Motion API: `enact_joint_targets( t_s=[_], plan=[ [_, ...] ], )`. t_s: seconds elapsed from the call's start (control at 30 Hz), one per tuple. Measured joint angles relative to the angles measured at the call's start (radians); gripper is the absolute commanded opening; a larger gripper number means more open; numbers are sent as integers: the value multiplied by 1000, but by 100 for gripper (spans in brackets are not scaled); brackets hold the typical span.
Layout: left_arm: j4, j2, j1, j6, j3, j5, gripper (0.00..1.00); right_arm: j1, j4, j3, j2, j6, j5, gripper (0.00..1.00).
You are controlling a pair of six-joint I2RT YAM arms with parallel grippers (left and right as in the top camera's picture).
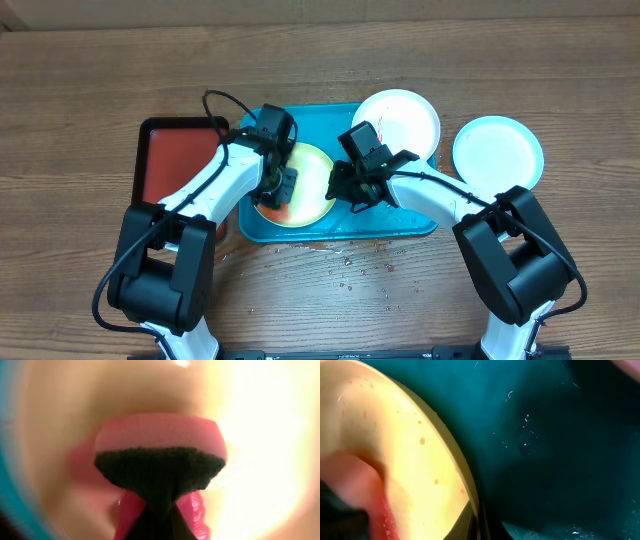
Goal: Clean dirty plates on tray and stack at the side
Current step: 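Scrub the yellow plate with the sponge while the right gripper holds its rim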
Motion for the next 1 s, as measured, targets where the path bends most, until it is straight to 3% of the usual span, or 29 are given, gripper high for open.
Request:
enact_joint_targets(
  t_s=[0.13, 0.23, 0.33, 0.53, 0.77, 0.9, 1.0],
  plan=[
    [38, 0, 0, 80, -1, 164, 4, 0, 0, 0, 0, -1, 1, 4],
    [141, 0, 0, 93, -3, 195, 4, 0, 1, 0, 0, 2, 4, 4],
    [246, 0, 0, 66, -5, 151, 4, 0, 1, 0, 0, 2, 4, 4],
    [364, 0, 0, -32, -5, -76, 4, 0, 1, 0, 0, 2, 4, 4],
    [234, 0, 0, -126, -6, -237, 4, 0, 3, 0, 0, -10, 4, 4],
    [119, 0, 0, -138, -5, -200, 4, 0, 3, 0, 0, -14, 5, 4],
    [36, 0, 0, -91, -5, -94, 4, 0, 3, 0, 0, -16, 5, 4]
  ],
)
